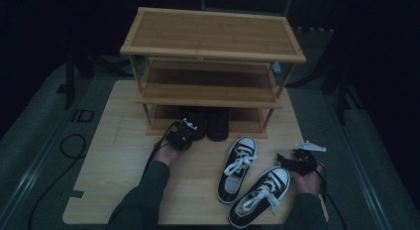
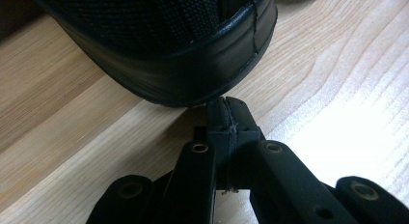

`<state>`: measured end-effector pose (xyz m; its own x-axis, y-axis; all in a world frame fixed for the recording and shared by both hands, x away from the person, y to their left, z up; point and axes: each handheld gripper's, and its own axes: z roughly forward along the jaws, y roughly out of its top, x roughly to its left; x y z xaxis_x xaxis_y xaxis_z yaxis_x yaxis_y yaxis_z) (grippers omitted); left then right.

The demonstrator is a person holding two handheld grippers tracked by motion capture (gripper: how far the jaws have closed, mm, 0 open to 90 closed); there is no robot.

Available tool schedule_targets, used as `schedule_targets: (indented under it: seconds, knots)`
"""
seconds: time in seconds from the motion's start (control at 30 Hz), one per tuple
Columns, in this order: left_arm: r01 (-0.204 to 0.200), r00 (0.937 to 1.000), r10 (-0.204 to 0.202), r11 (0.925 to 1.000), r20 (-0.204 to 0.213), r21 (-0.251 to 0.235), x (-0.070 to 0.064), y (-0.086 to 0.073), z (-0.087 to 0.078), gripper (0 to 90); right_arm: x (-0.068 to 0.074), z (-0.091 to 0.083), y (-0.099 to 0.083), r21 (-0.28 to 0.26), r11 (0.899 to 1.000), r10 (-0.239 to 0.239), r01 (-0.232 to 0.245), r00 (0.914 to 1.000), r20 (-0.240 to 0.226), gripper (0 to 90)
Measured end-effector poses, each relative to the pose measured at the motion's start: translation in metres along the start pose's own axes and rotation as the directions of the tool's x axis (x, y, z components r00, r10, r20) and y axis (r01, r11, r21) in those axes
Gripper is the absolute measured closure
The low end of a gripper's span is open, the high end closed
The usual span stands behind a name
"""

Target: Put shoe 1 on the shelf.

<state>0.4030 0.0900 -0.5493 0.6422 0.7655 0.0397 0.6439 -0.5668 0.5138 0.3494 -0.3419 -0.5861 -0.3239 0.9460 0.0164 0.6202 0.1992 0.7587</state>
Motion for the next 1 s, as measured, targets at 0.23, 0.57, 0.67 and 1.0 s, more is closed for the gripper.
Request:
schedule_targets:
  seconds: [0.23,0.57,0.67,1.0]
  knots:
    - [-0.002,1.0,0.002,0.9998,-0.001,-0.018,0.007,-0.007,-0.013,83.6,0.0,0.0,0.0,0.001,1.0,-0.001,0.001,1.0,0.0,25.8]
    - [0.019,0.9998,-0.019,0.9992,-0.002,-0.036,0.02,-0.022,-0.026,76.1,0.0,0.0,0.0,0.0,1.0,-0.001,0.001,1.0,0.001,25.9]
    - [0.027,0.9996,-0.027,0.9991,-0.005,-0.032,0.024,-0.027,-0.028,74.3,0.0,0.0,0.0,0.001,1.0,-0.003,0.003,1.0,0.001,25.9]
    - [0.04,0.9992,-0.04,0.9986,0.0,-0.036,0.031,-0.039,-0.035,72.1,0.0,0.0,0.0,0.001,1.0,-0.003,0.003,1.0,0.003,26.0]
